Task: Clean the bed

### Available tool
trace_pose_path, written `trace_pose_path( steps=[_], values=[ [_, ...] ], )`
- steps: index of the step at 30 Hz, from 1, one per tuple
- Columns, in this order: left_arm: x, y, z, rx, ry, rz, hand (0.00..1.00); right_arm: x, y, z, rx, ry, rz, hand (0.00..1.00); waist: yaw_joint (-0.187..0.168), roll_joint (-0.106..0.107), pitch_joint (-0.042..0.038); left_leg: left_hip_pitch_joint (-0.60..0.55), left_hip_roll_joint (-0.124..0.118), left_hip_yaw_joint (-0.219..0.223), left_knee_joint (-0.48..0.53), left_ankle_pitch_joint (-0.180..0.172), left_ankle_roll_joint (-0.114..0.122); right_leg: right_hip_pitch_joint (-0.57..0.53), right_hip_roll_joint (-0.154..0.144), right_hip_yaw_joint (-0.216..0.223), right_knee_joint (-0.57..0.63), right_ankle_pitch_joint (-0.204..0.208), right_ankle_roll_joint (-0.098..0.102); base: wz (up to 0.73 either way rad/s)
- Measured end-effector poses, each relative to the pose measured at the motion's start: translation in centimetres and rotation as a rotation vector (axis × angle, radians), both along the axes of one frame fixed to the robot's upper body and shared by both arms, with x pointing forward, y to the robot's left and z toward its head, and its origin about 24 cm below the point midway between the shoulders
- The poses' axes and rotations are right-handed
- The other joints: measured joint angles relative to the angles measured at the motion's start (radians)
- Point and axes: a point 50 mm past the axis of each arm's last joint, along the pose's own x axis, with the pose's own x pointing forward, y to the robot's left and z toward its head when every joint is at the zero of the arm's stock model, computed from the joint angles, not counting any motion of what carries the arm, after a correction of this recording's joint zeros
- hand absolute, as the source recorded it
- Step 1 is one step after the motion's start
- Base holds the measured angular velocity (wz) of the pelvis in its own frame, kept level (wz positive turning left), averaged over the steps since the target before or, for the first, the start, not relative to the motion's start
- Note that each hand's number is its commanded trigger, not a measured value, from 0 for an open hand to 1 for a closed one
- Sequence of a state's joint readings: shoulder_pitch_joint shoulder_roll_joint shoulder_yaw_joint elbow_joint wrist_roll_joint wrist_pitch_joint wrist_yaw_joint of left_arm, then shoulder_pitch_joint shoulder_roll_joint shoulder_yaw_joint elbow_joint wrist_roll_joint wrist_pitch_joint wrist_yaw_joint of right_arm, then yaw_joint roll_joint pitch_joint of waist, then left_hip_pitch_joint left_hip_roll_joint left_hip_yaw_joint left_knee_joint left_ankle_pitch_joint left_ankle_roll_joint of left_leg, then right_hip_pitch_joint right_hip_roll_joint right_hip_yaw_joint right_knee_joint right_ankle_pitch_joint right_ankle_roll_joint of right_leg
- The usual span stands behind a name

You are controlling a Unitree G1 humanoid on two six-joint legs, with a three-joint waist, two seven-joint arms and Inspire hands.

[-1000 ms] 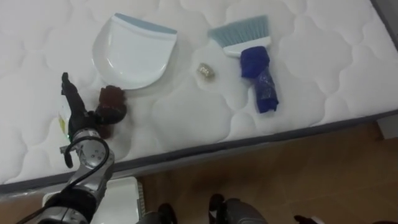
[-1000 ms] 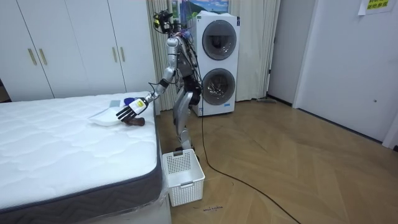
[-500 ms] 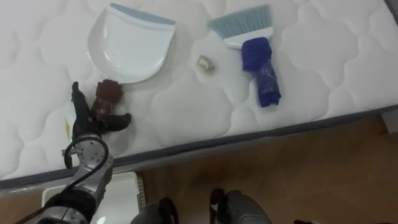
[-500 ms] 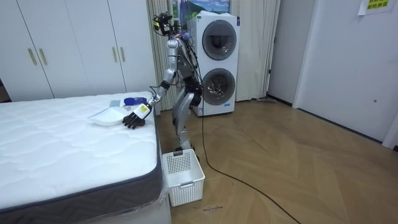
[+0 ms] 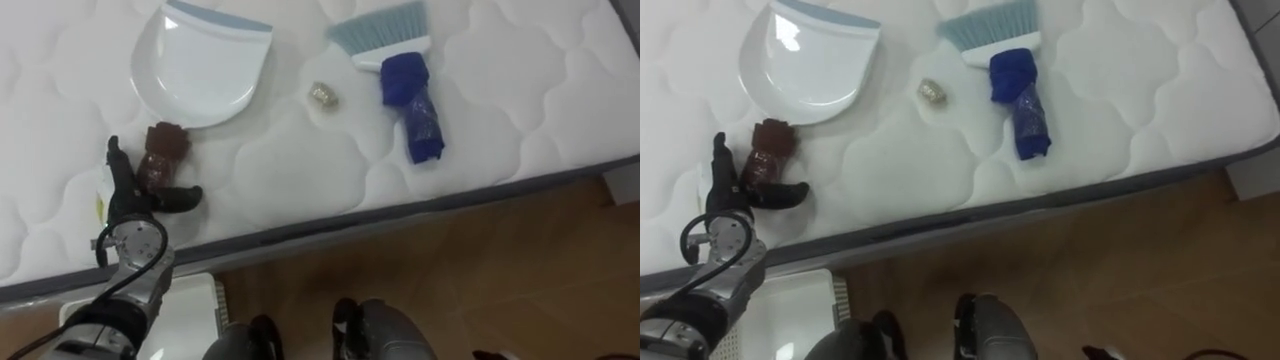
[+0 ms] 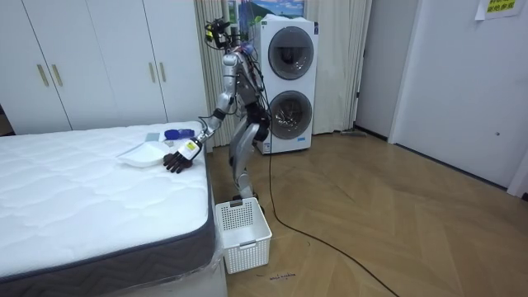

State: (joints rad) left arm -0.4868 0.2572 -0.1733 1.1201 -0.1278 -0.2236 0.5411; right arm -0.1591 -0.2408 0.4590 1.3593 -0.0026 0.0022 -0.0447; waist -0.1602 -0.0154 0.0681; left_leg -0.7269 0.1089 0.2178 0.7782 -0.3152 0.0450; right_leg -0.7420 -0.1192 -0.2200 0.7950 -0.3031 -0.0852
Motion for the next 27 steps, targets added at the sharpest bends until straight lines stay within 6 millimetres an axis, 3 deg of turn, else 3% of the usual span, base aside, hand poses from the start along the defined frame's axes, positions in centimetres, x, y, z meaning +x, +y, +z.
trace_pose_path(
  steps=[11, 15, 22, 23, 24, 25, 27],
  values=[
    [0.7, 0.3, 1.0, 0.025, -0.028, 0.008, 0.00, -0.1, 0.0, 0.0, -0.007, 0.003, 0.012, 0.00, -0.001, 0.003, 0.0018, -0.025, 0.003, 0.011, 0.019, -0.009, 0.005, -0.032, 0.000, 0.013, 0.018, -0.001, 0.001, -0.03],
    [1.0, 0.4, 1.3, 0.030, -0.037, 0.008, 0.00, -0.2, 0.1, -0.1, -0.005, 0.009, 0.020, 0.00, -0.005, 0.009, 0.0060, -0.039, 0.006, 0.013, 0.027, -0.010, 0.005, -0.048, 0.000, 0.014, 0.028, -0.002, 0.000, -0.01],
    [1.7, 0.3, 2.0, 0.035, -0.049, 0.004, 0.00, -0.2, 0.1, -0.1, -0.001, 0.012, 0.019, 0.00, -0.005, 0.013, 0.0093, -0.066, 0.021, 0.010, 0.084, -0.038, 0.007, -0.067, -0.002, 0.006, 0.072, -0.024, -0.003, 0.00],
    [1.7, 0.3, 2.1, 0.037, -0.048, 0.004, 0.31, -0.2, 0.1, -0.1, -0.001, 0.014, 0.018, 0.00, -0.005, 0.013, 0.0093, -0.071, 0.022, 0.010, 0.089, -0.040, 0.008, -0.072, -0.003, 0.007, 0.077, -0.026, -0.002, 0.00],
    [1.8, 0.3, 2.2, 0.040, -0.048, 0.004, 0.70, -0.2, 0.1, -0.1, -0.003, 0.016, 0.018, 0.00, -0.005, 0.013, 0.0094, -0.081, 0.023, 0.010, 0.096, -0.041, 0.009, -0.081, -0.003, 0.007, 0.081, -0.026, -0.002, 0.00],
    [1.9, 0.3, 2.2, 0.042, -0.049, 0.002, 1.00, -0.4, 0.1, -0.1, -0.005, 0.024, 0.015, 0.00, -0.005, 0.014, 0.0094, -0.087, 0.025, 0.010, 0.103, -0.043, 0.011, -0.085, -0.003, 0.007, 0.086, -0.026, -0.002, -0.03],
    [1.9, 0.5, 2.3, 0.048, -0.047, 0.003, 1.00, -0.5, 0.0, -0.2, -0.009, 0.032, 0.012, 0.00, -0.004, 0.014, 0.0094, -0.093, 0.030, 0.011, 0.116, -0.049, 0.012, -0.091, -0.001, 0.008, 0.094, -0.028, -0.003, -0.06]
  ],
)
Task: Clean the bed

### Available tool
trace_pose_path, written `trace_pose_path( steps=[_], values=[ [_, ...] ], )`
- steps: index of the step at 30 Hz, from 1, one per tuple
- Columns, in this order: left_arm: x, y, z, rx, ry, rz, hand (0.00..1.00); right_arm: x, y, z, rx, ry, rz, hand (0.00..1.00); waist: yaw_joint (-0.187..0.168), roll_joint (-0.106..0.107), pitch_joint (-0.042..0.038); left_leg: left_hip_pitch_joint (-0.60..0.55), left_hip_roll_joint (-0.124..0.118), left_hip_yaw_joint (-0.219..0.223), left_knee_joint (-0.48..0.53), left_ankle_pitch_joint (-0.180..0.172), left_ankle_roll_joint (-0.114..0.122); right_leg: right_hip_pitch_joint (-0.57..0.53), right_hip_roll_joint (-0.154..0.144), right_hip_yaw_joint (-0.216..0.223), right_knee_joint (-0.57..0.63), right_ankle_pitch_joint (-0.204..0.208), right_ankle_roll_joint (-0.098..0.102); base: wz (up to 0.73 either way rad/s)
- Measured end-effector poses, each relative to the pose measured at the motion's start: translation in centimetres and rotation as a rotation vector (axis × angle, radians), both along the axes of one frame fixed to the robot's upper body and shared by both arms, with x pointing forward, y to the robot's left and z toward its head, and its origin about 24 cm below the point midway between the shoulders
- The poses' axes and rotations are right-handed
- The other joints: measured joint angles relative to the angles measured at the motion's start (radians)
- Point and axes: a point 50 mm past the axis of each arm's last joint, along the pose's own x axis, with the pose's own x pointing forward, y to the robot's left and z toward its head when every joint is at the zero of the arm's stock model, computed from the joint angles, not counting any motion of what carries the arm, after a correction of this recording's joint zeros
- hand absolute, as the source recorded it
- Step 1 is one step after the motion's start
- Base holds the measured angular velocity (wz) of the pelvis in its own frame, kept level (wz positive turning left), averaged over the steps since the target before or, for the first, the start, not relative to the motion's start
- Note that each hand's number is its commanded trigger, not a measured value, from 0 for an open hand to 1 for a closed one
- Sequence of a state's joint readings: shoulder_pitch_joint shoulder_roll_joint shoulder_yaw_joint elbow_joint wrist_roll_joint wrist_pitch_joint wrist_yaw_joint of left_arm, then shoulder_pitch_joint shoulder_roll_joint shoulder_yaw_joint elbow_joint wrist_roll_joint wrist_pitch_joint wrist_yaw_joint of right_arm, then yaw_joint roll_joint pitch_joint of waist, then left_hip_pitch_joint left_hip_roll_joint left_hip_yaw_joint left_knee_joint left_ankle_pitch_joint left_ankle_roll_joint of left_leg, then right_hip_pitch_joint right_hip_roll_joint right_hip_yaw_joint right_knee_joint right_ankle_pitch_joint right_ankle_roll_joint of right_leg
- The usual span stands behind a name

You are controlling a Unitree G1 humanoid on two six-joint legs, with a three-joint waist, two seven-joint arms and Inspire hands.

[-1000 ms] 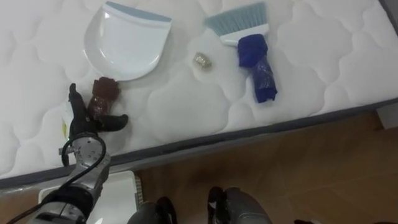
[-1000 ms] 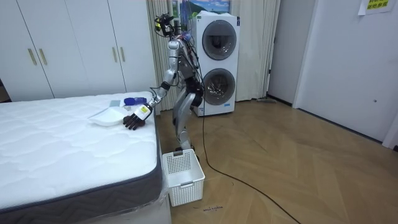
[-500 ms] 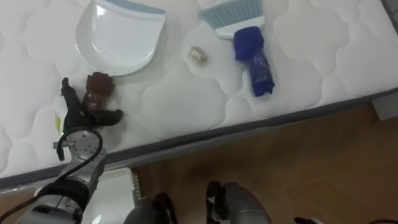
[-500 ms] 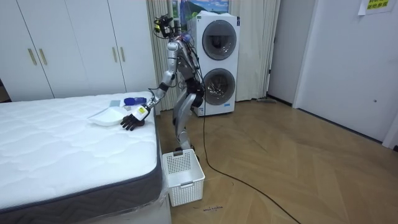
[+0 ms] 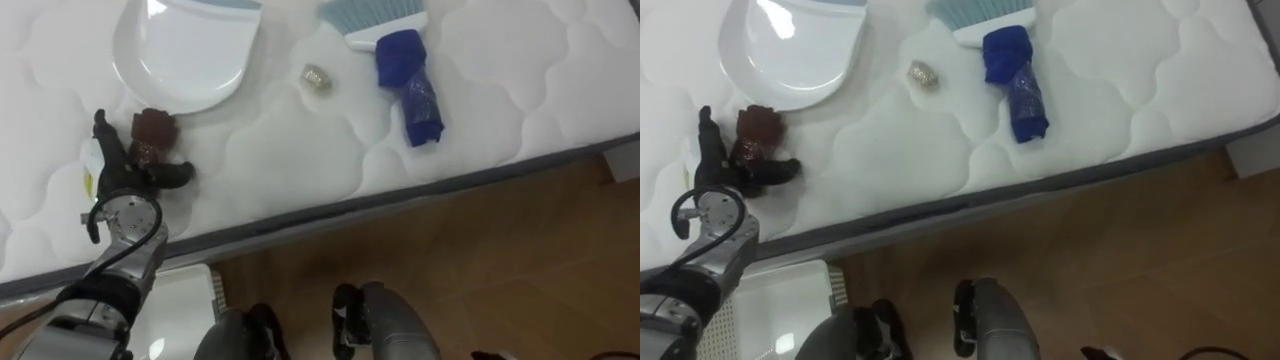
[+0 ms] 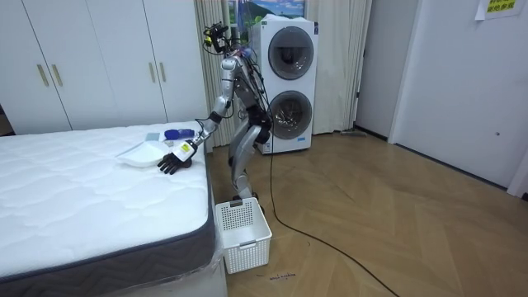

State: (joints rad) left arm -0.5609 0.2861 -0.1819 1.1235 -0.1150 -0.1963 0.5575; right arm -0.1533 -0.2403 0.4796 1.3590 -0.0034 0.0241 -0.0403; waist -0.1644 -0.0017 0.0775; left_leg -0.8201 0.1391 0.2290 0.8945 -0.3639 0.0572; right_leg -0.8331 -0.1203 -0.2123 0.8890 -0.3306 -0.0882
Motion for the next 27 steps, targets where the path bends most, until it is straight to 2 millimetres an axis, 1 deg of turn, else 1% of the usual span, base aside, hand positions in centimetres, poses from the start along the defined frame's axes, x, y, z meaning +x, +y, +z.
trace_pose_path(
  steps=[3, 6, 8, 10, 14, 17, 20, 22, 27],
  values=[
    [0.0, 0.3, 0.1, 0.009, 0.003, 0.011, 1.00, 0.0, 0.0, 0.0, 0.002, 0.001, 0.000, 0.00, 0.002, 0.000, 0.0000, -0.007, 0.002, 0.003, 0.007, -0.001, 0.002, -0.009, -0.001, 0.003, 0.007, 0.000, 0.000, -0.03],
    [-0.2, 1.7, 0.6, 0.048, 0.004, 0.041, 1.00, 0.1, 0.1, 0.0, 0.012, 0.006, 0.005, 0.00, 0.001, 0.000, -0.0002, -0.009, 0.000, 0.010, 0.009, -0.002, 0.003, -0.019, -0.003, 0.012, 0.016, 0.000, 0.000, -0.02],
    [-0.2, 2.8, 1.0, 0.095, 0.024, 0.047, 1.00, 0.0, 0.1, 0.0, 0.020, 0.013, 0.005, 0.00, -0.009, 0.001, -0.0002, -0.013, -0.006, 0.009, 0.009, -0.002, 0.003, -0.024, -0.008, 0.013, 0.022, 0.000, 0.000, 0.02],
    [-0.2, 3.4, 1.1, 0.117, 0.053, 0.053, 1.00, 0.0, 0.0, 0.0, 0.021, 0.021, 0.002, 0.00, -0.023, 0.001, -0.0005, -0.013, -0.011, 0.008, 0.011, -0.002, 0.004, -0.024, -0.013, 0.012, 0.027, -0.001, 0.001, 0.06],
    [0.2, 3.9, 1.4, 0.157, 0.113, 0.039, 1.00, -0.2, -0.2, 0.0, 0.017, 0.036, -0.002, 0.00, -0.027, 0.002, -0.0009, -0.008, -0.014, 0.013, 0.015, -0.006, 0.012, -0.022, -0.019, 0.014, 0.031, -0.003, 0.008, -0.02],
    [0.2, 3.6, 1.1, 0.174, 0.146, -0.002, 1.00, -0.2, -0.2, 0.0, 0.019, 0.038, -0.001, 0.00, -0.029, 0.003, -0.0013, -0.003, -0.016, 0.014, 0.015, -0.008, 0.014, -0.017, -0.023, 0.014, 0.033, -0.004, 0.011, 0.01],
    [0.2, 2.8, 0.5, 0.148, 0.184, -0.047, 1.00, -0.2, -0.2, 0.0, 0.020, 0.037, -0.001, 0.00, -0.032, 0.003, -0.0012, 0.007, -0.026, 0.015, 0.008, -0.008, 0.016, -0.012, -0.032, 0.015, 0.036, -0.006, 0.015, 0.04],
    [0.3, 2.1, 0.1, 0.122, 0.204, -0.076, 1.00, -0.1, -0.2, 0.0, 0.025, 0.037, -0.002, 0.00, -0.031, 0.003, -0.0012, 0.012, -0.030, 0.018, 0.005, -0.008, 0.016, -0.010, -0.033, 0.021, 0.035, -0.008, 0.019, 0.00],
    [0.5, 1.9, 0.1, 0.107, 0.221, -0.098, 1.00, -0.1, -0.2, 0.0, 0.028, 0.041, -0.022, 0.00, -0.031, 0.003, -0.0013, 0.012, -0.030, 0.018, 0.005, -0.008, 0.017, -0.010, -0.033, 0.021, 0.034, -0.009, 0.020, 0.00]
  ],
)
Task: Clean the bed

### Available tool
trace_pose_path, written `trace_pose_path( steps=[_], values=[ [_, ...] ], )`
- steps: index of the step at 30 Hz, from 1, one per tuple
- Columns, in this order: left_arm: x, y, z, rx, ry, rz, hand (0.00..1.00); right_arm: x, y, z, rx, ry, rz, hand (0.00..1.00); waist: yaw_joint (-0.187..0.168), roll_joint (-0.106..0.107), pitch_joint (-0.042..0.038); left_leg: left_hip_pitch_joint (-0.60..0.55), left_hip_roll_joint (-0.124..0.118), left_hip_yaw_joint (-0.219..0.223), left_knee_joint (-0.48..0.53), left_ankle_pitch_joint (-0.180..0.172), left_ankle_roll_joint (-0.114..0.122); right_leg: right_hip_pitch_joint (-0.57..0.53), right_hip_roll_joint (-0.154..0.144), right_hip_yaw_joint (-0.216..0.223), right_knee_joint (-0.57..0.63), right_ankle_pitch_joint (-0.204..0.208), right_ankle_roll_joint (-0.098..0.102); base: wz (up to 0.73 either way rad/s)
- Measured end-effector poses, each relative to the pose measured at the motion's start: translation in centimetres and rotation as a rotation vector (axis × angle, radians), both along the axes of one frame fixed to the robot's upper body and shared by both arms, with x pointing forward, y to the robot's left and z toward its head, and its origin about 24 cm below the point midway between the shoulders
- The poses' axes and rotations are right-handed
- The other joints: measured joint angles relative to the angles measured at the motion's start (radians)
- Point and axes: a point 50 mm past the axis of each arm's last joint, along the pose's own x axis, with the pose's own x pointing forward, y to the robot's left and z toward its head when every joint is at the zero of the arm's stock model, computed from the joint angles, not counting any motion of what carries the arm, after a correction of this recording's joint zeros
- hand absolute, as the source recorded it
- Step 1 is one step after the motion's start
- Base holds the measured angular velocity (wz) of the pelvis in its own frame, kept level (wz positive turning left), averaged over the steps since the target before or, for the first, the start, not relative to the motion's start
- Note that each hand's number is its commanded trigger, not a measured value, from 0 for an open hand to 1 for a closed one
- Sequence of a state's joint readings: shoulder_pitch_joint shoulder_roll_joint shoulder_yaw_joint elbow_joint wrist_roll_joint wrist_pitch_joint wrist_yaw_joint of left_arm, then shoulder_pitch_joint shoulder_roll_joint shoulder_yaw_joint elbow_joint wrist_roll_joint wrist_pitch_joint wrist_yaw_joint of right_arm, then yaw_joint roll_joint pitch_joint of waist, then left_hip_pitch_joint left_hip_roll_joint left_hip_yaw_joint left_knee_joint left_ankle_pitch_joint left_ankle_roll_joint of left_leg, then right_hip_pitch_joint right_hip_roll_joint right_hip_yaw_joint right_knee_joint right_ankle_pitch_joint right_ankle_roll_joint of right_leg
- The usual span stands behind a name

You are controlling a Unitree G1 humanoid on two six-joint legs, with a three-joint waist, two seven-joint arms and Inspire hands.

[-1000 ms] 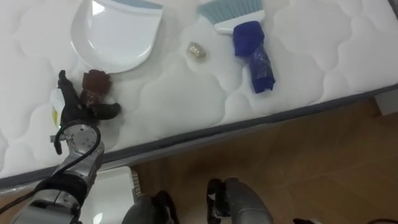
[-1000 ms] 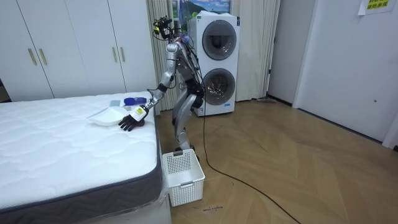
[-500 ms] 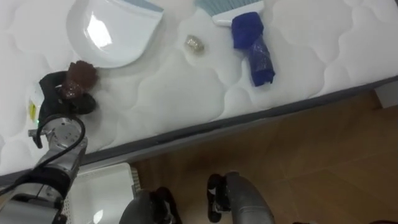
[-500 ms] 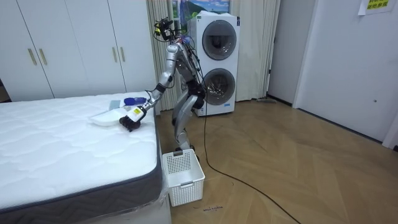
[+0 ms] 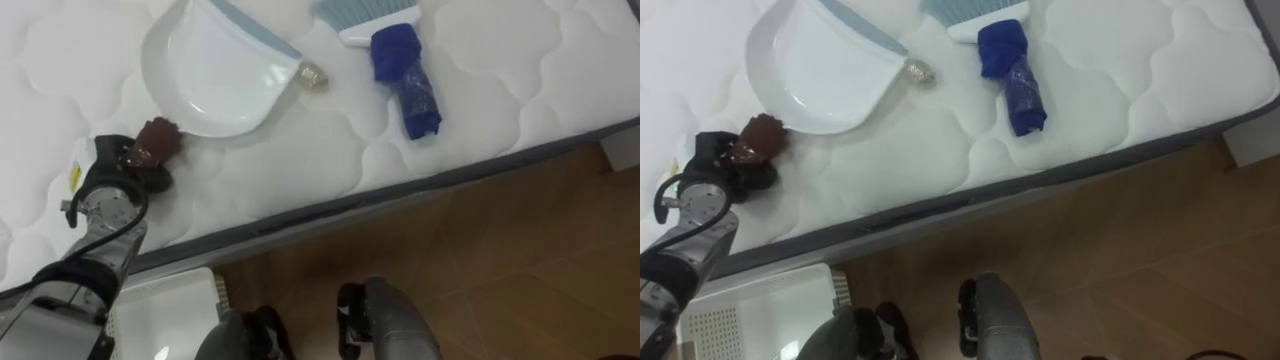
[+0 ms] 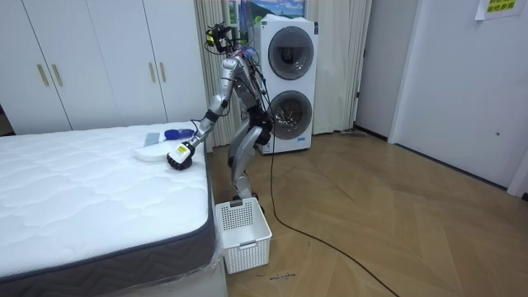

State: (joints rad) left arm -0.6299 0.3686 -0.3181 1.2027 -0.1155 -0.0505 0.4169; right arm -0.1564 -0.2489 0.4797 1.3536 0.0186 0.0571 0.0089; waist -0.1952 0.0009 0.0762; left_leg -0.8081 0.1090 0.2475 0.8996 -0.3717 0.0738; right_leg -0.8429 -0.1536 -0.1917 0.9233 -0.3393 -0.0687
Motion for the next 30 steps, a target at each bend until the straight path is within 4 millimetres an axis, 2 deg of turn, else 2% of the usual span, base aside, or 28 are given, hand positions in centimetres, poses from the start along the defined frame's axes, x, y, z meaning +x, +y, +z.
trace_pose_path(
  steps=[16, 23, 26, 28, 30],
  values=[
    [0.0, 0.3, 0.0, 0.005, 0.016, 0.023, 1.00, -0.3, -0.3, 0.0, -0.018, 0.017, -0.043, 0.00, 0.000, 0.002, -0.0012, -0.004, 0.005, -0.005, 0.005, -0.002, 0.002, 0.003, 0.002, -0.008, -0.004, 0.000, 0.000, 0.00],
    [-0.5, 0.7, -0.4, 0.044, 0.042, 0.033, 1.00, -0.3, -0.4, 0.0, -0.033, -0.023, -0.122, 0.00, 0.018, 0.009, -0.0025, 0.015, 0.021, 0.013, 0.003, -0.004, -0.001, 0.010, 0.016, 0.004, -0.006, 0.003, -0.006, -0.09],
    [-0.8, 0.7, -0.7, 0.086, 0.053, 0.022, 1.00, -0.2, -0.9, 0.2, -0.038, -0.066, -0.216, 0.00, 0.030, 0.027, -0.0038, 0.017, 0.030, 0.019, 0.003, -0.005, -0.005, 0.010, 0.019, -0.001, -0.010, 0.006, -0.011, -0.09],
    [-1.2, 0.9, -1.0, 0.119, 0.060, 0.028, 1.00, -0.2, -1.3, 0.3, -0.045, -0.105, -0.298, 0.00, 0.042, 0.042, -0.0114, 0.021, 0.032, 0.026, -0.003, -0.004, -0.006, 0.008, 0.019, 0.000, -0.013, 0.007, -0.013, -0.07],
    [-1.5, 1.2, -1.1, 0.164, 0.052, 0.046, 1.00, 0.1, -1.4, 0.5, -0.037, -0.147, -0.356, 0.00, 0.051, 0.045, -0.0138, 0.027, 0.031, 0.029, -0.010, -0.002, -0.009, 0.010, 0.019, 0.002, -0.016, 0.008, -0.015, -0.04]
  ],
)
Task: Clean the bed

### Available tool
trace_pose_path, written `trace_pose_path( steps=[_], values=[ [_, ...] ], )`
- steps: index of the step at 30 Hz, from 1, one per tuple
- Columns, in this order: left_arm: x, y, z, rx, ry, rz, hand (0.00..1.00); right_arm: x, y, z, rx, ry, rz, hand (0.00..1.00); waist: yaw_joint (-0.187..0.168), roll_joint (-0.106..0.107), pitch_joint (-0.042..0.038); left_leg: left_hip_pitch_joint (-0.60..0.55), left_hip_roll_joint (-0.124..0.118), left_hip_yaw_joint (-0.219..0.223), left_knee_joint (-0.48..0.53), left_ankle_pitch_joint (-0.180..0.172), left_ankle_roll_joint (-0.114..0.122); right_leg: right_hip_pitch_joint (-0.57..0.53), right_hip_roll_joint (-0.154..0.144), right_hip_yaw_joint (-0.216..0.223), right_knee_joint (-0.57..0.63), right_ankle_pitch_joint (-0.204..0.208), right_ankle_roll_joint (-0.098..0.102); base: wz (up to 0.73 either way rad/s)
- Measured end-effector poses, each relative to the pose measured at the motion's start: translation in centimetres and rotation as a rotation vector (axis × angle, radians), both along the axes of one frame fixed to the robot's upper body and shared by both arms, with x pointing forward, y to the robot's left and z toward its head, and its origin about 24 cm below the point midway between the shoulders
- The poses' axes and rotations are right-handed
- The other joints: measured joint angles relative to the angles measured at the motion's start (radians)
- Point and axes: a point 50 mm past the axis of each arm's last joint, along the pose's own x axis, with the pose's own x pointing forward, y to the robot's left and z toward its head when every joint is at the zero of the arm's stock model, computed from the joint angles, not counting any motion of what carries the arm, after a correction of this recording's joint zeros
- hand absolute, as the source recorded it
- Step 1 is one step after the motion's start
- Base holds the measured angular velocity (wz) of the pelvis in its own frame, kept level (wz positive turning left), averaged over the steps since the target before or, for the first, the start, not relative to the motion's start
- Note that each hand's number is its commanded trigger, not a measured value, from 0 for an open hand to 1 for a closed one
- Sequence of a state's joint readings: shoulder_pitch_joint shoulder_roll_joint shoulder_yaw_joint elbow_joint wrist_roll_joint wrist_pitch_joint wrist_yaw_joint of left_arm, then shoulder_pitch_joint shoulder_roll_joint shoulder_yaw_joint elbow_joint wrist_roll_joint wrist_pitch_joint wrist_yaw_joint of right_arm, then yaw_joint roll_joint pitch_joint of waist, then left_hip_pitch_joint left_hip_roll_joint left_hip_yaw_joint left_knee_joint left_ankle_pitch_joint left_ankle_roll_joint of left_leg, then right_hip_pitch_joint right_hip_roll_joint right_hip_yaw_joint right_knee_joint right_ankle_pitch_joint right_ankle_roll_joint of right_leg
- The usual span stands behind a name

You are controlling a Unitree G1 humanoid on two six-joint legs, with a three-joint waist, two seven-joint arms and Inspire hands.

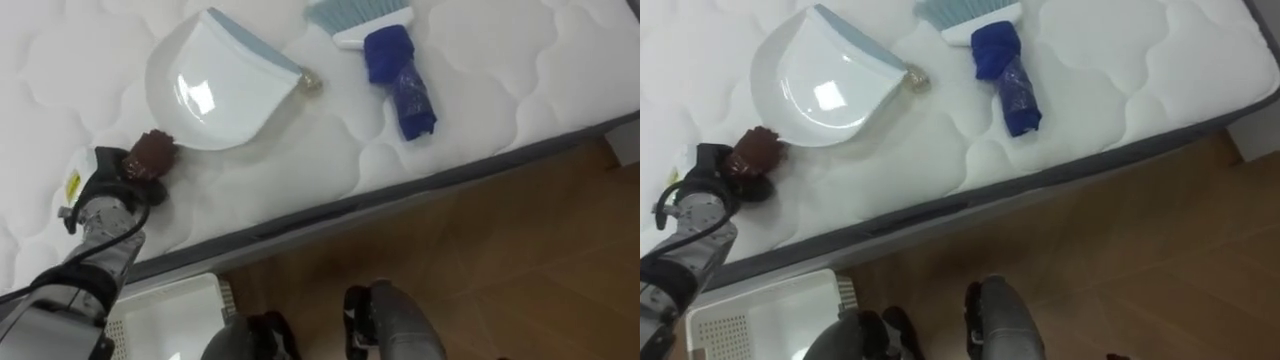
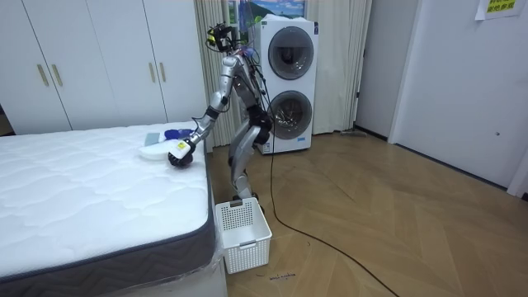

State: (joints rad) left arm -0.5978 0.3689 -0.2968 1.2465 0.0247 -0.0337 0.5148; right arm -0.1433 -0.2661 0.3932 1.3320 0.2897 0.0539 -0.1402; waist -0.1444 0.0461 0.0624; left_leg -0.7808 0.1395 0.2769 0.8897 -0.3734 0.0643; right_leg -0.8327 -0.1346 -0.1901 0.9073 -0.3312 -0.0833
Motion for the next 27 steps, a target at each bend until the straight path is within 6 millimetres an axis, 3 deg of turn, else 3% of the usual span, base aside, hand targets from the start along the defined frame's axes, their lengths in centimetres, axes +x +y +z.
trace_pose_path(
  steps=[2, 5, 9, 11, 17, 24, 27],
  values=[
    [-0.3, 0.2, 0.0, 0.078, -0.014, 0.003, 1.00, 0.8, -0.3, 0.4, 0.010, -0.092, -0.115, 0.00, 0.009, 0.000, -0.0002, 0.003, -0.013, -0.005, -0.013, 0.007, -0.005, 0.002, -0.004, -0.001, -0.006, 0.001, -0.001, 0.03],
    [-1.0, 0.4, -0.2, 0.173, -0.037, -0.002, 1.00, 2.5, -0.6, 1.3, 0.025, -0.232, -0.257, 0.00, 0.013, -0.001, -0.0008, 0.003, -0.014, -0.006, -0.025, 0.013, -0.006, 0.004, -0.004, -0.003, -0.014, 0.003, -0.001, 0.05],
    [-2.3, 0.6, -1.0, 0.271, -0.048, -0.027, 1.00, 4.7, -0.3, 2.4, 0.049, -0.373, -0.331, 0.00, 0.014, -0.006, -0.0033, 0.007, -0.014, -0.006, -0.027, 0.013, -0.007, 0.010, -0.001, -0.006, -0.021, 0.003, -0.002, 0.00],
    [-3.0, 0.6, -1.3, 0.313, -0.071, -0.030, 1.00, 6.0, -0.2, 3.1, 0.058, -0.445, -0.382, 0.00, 0.016, -0.015, -0.0091, 0.011, -0.013, -0.006, -0.029, 0.013, -0.006, 0.015, -0.001, -0.005, -0.026, 0.004, -0.001, 0.00],
    [-3.6, 0.6, -1.4, 0.391, -0.105, -0.044, 1.00, 8.8, -0.3, 5.0, 0.067, -0.589, -0.545, 0.00, 0.016, -0.025, -0.0138, 0.042, -0.008, -0.007, -0.048, 0.014, -0.002, 0.057, 0.007, -0.008, -0.066, 0.019, 0.013, -0.02],
    [-4.2, 0.4, -1.9, 0.429, -0.096, -0.089, 1.00, 10.3, 0.0, 6.5, 0.054, -0.698, -0.564, 0.00, 0.019, -0.028, -0.0122, 0.066, -0.011, 0.000, -0.065, 0.011, 0.002, 0.076, 0.009, -0.002, -0.085, 0.026, 0.022, -0.04],
    [-4.5, 0.2, -2.2, 0.435, -0.095, -0.116, 1.00, 11.0, 0.0, 7.2, 0.006, -0.730, -0.536, 0.00, 0.039, -0.036, -0.0113, 0.078, -0.013, 0.015, -0.078, 0.011, 0.002, 0.076, 0.008, 0.009, -0.088, 0.026, 0.022, -0.10]
  ],
)
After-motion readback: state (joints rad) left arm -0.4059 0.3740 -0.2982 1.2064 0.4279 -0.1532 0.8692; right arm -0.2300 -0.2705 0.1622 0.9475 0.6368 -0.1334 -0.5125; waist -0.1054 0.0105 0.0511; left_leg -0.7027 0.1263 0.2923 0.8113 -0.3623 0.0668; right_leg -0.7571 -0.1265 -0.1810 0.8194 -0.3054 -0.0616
